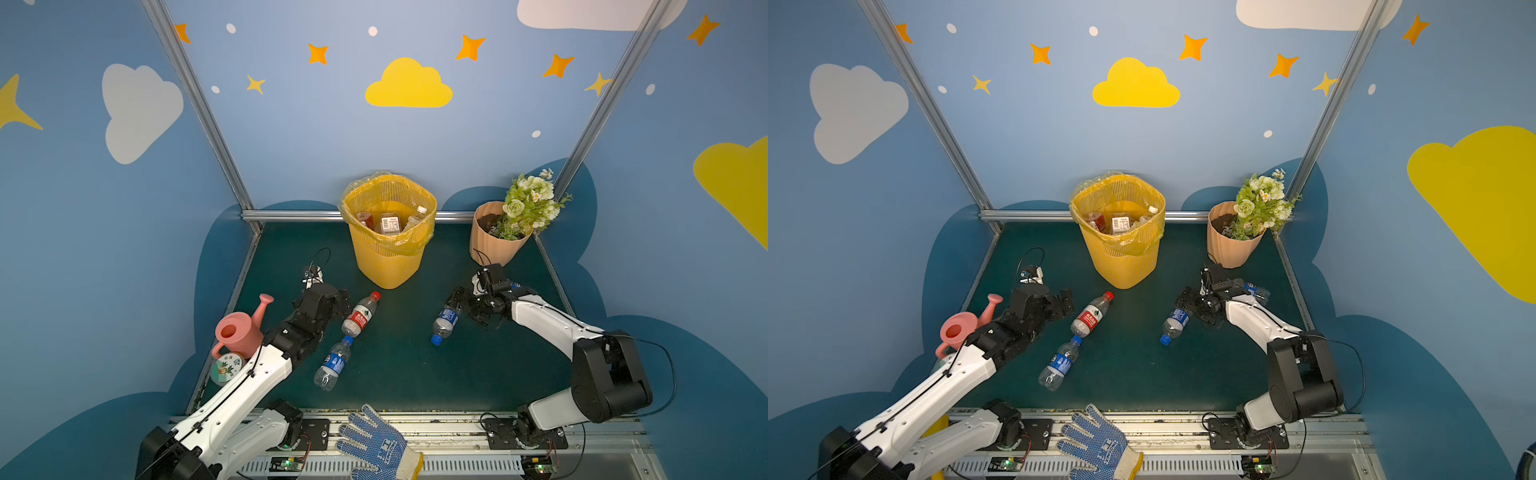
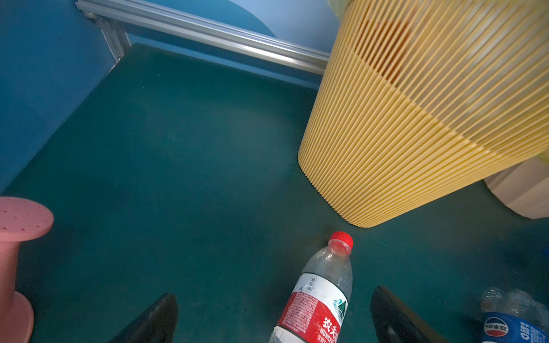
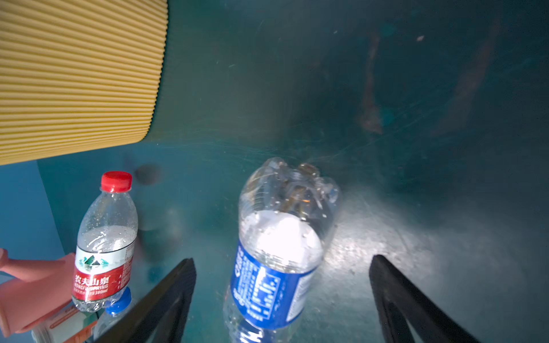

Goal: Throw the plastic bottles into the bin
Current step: 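Lower the left gripper toward the red-cap bottle while the right gripper reaches the crushed bottle, then grasp the crushed clear blue-label bottle with the right gripper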

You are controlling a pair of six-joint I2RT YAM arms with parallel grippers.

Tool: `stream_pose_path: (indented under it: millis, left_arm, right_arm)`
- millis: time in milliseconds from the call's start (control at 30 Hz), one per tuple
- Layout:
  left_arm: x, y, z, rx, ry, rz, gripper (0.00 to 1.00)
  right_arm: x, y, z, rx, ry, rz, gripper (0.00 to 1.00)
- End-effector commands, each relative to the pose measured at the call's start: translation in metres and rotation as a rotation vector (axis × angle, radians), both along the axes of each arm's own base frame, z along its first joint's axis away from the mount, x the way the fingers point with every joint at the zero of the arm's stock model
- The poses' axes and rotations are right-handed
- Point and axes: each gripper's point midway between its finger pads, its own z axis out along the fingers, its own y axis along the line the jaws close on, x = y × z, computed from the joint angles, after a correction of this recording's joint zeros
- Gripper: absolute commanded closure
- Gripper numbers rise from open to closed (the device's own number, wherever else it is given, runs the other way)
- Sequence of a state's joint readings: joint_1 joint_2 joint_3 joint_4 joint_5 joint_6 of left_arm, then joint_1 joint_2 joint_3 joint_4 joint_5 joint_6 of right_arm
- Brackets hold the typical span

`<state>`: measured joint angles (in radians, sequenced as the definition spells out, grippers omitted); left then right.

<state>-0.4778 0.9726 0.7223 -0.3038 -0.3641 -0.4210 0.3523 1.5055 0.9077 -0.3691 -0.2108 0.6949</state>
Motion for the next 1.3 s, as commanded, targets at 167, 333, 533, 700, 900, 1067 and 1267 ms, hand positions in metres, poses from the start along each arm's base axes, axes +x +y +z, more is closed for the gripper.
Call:
stream_pose_path:
  millis: [167,333,533,700,900,1067,1267]
  left_arm:
    - [-0.010,0.009,-0.016,-0.021,0.044,0.040,0.00]
    - [-0.012,0.012,-0.019,-0.023,0.046,0.047,0.00]
    - [-0.014,0.016,-0.020,-0.026,0.047,0.057,0.00]
    - [-0.015,0.018,-0.020,-0.027,0.046,0.064,0.00]
    - [-0.017,0.020,-0.020,-0.029,0.046,0.069,0.00]
    - [-0.019,0.022,-0.020,-0.032,0.045,0.077,0.00]
    - [-0.020,0.024,-0.020,-0.041,0.038,0.087,0.00]
  right_arm:
    - [-0.009,0.015,-0.018,-0.040,0.082,0.064,0.11]
    - [-0.006,0.019,-0.025,-0.054,0.095,0.078,0.14]
    - [-0.004,0.026,-0.030,-0.044,0.108,0.098,0.25]
    - [-0.003,0.027,-0.033,-0.044,0.113,0.107,0.30]
    - [-0.002,0.031,-0.038,-0.030,0.120,0.118,0.38]
    - [0.002,0.033,-0.028,-0.010,0.076,0.115,0.52]
    - [0.014,0.033,0.010,-0.001,-0.055,0.123,0.53]
